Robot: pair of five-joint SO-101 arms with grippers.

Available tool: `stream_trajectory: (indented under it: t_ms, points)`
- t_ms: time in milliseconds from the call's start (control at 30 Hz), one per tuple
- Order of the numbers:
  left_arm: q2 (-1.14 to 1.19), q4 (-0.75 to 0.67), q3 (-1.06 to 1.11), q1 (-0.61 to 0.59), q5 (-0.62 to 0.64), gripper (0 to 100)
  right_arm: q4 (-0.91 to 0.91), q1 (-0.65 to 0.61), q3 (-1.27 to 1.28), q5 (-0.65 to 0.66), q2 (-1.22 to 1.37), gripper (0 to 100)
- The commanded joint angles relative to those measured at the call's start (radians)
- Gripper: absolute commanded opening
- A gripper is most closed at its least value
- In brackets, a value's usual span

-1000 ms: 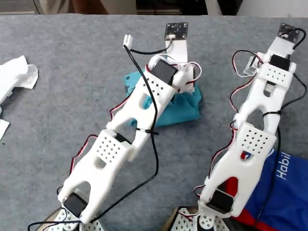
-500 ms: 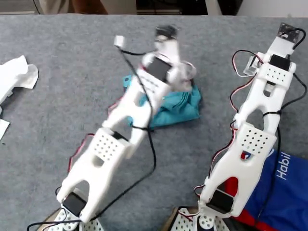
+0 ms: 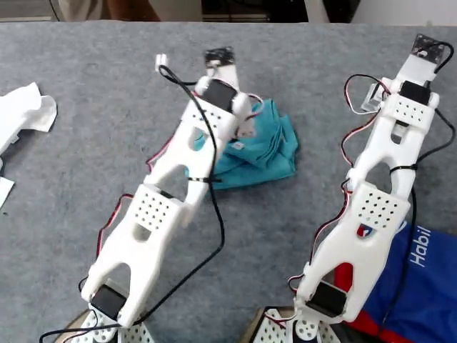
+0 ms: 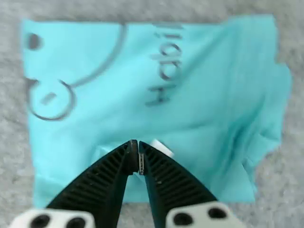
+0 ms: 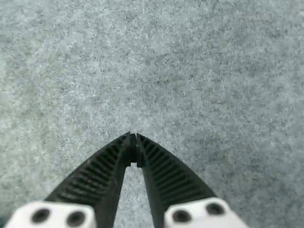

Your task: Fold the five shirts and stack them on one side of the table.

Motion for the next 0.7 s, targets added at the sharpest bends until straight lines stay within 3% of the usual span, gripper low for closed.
stream_trajectory:
  t_ms: [0,433,667]
  points:
    - [-0.012,0.005,0.003,0.054,0.008,2,-0.02,-0.007,-0.022,0.0,-0.007,0.5]
    - [-0.024,0.003,0.083,0.184,0.003,2,-0.02,0.01,-0.027,-0.006,-0.007,0.5]
    - [-0.024,0.008,-0.034,0.201,0.008,2,-0.021,0.059,-0.024,-0.077,-0.007,0.5]
